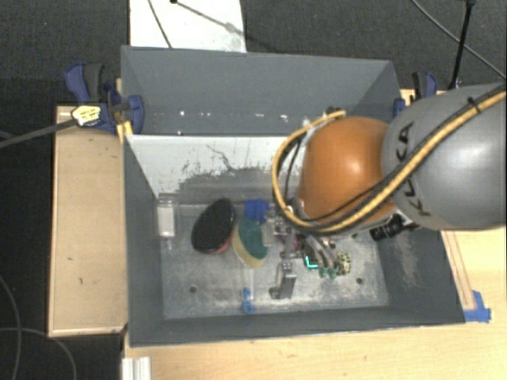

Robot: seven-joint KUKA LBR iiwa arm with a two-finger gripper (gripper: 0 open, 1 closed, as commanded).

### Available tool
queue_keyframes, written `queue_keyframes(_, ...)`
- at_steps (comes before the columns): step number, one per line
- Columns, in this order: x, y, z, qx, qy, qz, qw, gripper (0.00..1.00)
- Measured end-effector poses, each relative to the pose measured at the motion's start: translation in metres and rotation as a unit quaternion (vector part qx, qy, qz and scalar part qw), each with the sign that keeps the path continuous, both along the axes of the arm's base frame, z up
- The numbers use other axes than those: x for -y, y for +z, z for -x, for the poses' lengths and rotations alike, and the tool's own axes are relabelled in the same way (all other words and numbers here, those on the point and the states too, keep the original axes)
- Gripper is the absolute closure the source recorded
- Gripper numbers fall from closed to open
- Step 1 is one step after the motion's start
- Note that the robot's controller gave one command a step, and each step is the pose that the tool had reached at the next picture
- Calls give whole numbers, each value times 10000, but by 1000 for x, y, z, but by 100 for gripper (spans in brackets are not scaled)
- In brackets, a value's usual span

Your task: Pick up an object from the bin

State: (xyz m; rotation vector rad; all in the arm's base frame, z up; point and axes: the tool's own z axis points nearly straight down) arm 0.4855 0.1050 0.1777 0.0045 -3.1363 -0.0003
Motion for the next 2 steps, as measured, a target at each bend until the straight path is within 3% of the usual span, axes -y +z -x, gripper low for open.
queue_keyframes(1,-55,-109,-102,32,1540,-12,9881,0)
queue_keyframes(2,-98,-76,-95,24,606,40,9982,0)
